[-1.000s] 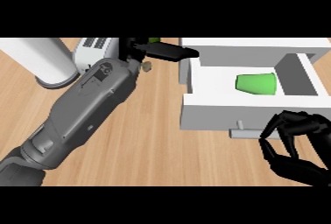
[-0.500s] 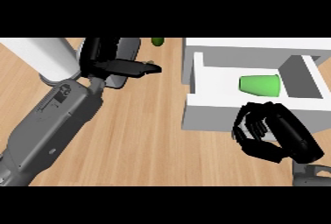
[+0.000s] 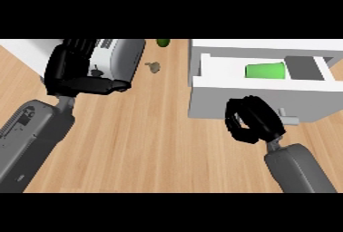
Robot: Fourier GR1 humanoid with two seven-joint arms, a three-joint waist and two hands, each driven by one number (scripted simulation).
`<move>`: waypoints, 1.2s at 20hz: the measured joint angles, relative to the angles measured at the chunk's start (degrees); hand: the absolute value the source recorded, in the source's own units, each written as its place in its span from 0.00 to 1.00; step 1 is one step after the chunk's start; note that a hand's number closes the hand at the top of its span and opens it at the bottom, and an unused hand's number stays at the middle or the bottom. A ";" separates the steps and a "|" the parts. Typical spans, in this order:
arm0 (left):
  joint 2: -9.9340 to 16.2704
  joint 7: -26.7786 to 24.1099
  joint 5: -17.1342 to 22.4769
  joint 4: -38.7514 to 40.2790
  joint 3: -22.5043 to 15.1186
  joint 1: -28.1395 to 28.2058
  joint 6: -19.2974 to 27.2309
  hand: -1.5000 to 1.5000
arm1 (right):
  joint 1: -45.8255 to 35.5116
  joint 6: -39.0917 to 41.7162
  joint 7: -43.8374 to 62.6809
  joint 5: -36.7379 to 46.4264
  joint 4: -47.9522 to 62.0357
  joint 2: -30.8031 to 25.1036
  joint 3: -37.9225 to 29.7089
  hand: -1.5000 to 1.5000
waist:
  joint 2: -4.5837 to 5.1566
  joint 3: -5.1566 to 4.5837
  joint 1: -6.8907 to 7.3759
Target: Pick up the cup, place it into the drawer and close the drawer
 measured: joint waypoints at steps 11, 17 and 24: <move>3.67 -0.85 0.05 -6.42 4.38 9.95 -5.35 0.00 | -20.89 -10.85 -10.96 2.60 37.63 3.41 -7.49 1.00 | 0.08 -0.24 0.47; 4.56 -1.05 0.79 -7.49 6.10 12.23 -8.26 0.00 | -28.83 -10.05 -15.88 1.30 50.51 2.01 -11.31 1.00 | 0.34 -0.20 1.61; 3.89 -0.94 0.88 -7.73 5.96 12.24 -10.32 0.00 | -31.32 -7.14 -21.06 -0.19 55.92 1.05 -13.19 1.00 | 0.01 -0.46 2.13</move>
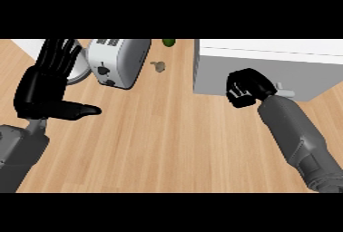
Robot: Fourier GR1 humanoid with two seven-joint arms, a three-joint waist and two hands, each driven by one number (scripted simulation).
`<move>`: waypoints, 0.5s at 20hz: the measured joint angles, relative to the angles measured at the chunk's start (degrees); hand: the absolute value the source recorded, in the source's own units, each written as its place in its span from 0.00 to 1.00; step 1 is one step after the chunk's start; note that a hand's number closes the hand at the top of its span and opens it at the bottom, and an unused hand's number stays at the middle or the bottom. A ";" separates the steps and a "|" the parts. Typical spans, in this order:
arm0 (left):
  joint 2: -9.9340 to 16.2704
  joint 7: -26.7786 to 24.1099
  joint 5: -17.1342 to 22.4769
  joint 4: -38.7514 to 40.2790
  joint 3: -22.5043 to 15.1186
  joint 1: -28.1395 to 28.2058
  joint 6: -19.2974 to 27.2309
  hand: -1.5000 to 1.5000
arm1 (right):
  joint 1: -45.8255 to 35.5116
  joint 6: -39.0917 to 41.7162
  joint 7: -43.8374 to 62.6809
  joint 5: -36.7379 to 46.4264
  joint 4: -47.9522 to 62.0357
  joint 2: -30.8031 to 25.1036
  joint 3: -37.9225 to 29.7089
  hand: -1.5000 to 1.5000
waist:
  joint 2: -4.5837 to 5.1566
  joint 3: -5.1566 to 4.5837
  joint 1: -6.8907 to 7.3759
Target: Pick up the cup, place it into the drawer and close the drawer
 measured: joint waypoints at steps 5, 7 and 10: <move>-0.60 -0.75 0.06 0.26 -0.24 0.62 -1.77 0.00 | -0.41 1.92 -2.63 -1.32 1.36 -0.58 -1.30 1.00 | -0.02 -0.12 0.44; -0.55 -0.72 0.05 0.52 -0.13 0.40 -2.20 0.00 | -0.40 2.32 -3.67 -1.96 1.61 -0.66 -1.94 1.00 | 0.02 -0.12 0.52; -1.14 -1.52 -0.19 0.82 -0.38 1.19 -2.59 0.00 | 0.00 2.77 -5.94 -2.85 1.58 -1.10 -2.77 1.00 | 0.16 -0.13 0.91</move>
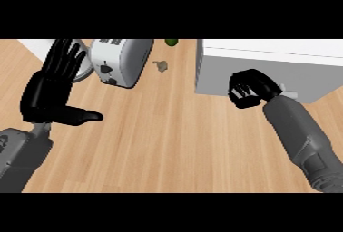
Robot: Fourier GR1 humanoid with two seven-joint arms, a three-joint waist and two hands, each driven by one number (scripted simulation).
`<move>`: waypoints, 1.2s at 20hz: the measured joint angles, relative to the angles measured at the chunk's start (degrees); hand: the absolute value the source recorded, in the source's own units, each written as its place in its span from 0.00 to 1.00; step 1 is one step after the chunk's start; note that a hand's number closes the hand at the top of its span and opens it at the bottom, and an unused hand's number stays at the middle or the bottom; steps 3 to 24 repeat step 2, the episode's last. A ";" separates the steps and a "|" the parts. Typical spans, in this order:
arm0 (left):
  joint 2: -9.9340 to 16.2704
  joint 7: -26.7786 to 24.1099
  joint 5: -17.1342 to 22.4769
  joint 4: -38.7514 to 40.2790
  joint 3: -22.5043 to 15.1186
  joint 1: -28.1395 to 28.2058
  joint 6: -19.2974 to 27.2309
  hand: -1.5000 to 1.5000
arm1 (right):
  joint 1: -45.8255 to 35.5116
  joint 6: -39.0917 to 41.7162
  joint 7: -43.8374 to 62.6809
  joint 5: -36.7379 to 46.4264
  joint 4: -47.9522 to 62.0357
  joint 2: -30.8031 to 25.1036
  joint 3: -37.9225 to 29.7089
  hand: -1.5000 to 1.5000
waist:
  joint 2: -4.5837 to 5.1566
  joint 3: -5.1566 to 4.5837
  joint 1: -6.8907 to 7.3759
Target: Pick up the cup, place it into the drawer and close the drawer
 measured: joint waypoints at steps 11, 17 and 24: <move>-0.04 -0.13 0.01 0.23 0.09 0.04 -0.38 0.00 | 0.02 0.43 -0.79 -0.45 0.12 -0.16 -0.43 1.00 | 0.06 0.05 0.12; -0.04 -0.13 0.01 0.23 0.09 0.04 -0.38 0.00 | 0.02 0.43 -0.79 -0.45 0.12 -0.16 -0.43 1.00 | 0.06 0.05 0.12; -0.04 -0.13 0.01 0.23 0.09 0.04 -0.38 0.00 | 0.02 0.43 -0.79 -0.45 0.12 -0.16 -0.43 1.00 | 0.06 0.05 0.12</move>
